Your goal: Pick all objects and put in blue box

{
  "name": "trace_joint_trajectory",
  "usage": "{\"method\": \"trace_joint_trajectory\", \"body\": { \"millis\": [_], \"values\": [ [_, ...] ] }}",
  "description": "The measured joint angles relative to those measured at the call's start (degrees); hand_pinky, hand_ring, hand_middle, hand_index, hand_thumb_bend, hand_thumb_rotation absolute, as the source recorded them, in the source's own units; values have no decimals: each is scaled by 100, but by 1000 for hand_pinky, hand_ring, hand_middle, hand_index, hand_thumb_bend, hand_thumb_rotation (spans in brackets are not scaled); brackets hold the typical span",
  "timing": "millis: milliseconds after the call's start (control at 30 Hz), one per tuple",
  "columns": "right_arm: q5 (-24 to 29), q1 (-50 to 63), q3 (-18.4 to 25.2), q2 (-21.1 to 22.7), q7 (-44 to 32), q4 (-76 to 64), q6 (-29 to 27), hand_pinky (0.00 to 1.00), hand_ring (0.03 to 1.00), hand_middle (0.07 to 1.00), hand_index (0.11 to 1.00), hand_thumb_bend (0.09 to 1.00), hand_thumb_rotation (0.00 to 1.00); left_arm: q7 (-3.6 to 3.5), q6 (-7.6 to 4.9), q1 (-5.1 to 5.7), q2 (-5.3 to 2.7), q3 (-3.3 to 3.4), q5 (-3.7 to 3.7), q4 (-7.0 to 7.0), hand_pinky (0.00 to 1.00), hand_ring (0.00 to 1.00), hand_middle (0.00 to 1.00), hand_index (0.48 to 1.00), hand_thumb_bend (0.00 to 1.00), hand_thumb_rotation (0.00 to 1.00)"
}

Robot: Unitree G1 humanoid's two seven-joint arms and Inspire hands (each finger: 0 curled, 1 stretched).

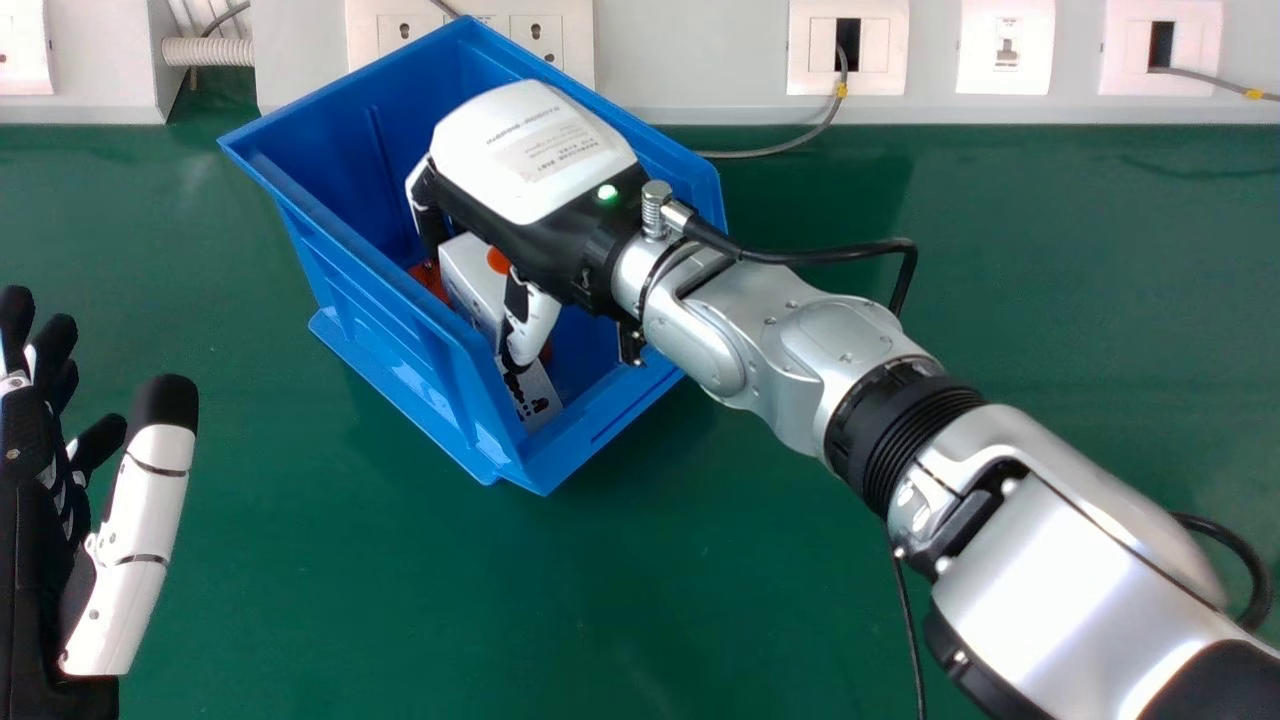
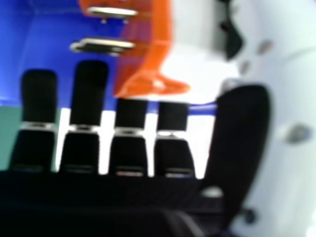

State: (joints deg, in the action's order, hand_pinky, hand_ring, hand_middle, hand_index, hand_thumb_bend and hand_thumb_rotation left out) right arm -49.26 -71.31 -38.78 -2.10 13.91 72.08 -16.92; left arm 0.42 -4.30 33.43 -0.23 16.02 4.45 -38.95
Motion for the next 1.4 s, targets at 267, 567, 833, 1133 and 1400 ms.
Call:
{"method": "trace_joint_trajectory", "body": {
  "millis": [267, 567, 833, 1133, 1400],
  "values": [
    [282, 1, 190, 2, -629, -5, 32, 404, 656, 688, 606, 469, 0, -8, 0, -11, 13, 9, -8, 1, 905, 984, 982, 1000, 568, 802],
    [127, 1, -10, 22, -733, -37, 215, 739, 945, 961, 912, 717, 0, -17, 0, -20, 28, 17, -11, 2, 910, 986, 983, 1000, 580, 804],
    [127, 1, -30, 23, -710, -58, 272, 781, 978, 995, 957, 780, 0, -22, -2, -29, 28, 19, -65, 30, 915, 987, 985, 1000, 586, 805],
    [132, 1, -30, 23, -701, -59, 285, 794, 980, 1000, 962, 787, 0, -23, -3, -35, 29, 20, -109, 33, 910, 985, 983, 1000, 575, 803],
    [157, 2, 16, 55, -702, -173, 288, 809, 976, 1000, 962, 795, 0, -19, -3, -58, 76, 35, -95, 37, 911, 986, 984, 1000, 595, 804]
  ]
}}
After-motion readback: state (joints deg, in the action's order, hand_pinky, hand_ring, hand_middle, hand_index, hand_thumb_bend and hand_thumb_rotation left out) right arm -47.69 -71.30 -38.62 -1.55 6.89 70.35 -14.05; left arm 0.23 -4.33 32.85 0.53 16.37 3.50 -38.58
